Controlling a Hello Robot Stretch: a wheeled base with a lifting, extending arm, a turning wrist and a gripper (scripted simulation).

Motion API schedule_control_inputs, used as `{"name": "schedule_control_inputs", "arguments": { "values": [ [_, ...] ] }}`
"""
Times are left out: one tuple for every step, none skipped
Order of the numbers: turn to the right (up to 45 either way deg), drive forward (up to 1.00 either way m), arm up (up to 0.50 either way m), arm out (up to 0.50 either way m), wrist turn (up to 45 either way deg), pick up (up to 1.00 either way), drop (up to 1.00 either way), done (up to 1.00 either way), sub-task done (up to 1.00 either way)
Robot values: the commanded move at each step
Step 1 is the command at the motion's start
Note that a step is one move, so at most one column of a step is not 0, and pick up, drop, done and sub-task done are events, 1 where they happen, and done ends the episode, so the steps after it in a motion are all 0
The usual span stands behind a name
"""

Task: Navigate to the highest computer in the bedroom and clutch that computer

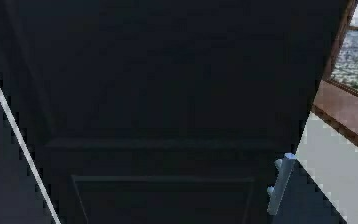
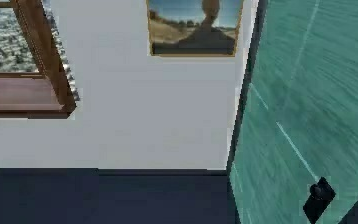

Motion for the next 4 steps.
{"name": "schedule_control_inputs", "arguments": {
  "values": [
    [-45.0, 0.00, 0.00, 0.00, 0.0, 0.00, 0.00, 0.00, 0.00],
    [-15.0, 0.00, 0.00, 0.00, 0.0, 0.00, 0.00, 0.00, 0.00],
    [0.0, 0.30, 0.00, 0.00, 0.0, 0.00, 0.00, 0.00, 0.00],
    [-27.0, 0.00, 0.00, 0.00, 0.0, 0.00, 0.00, 0.00, 0.00]
  ]
}}
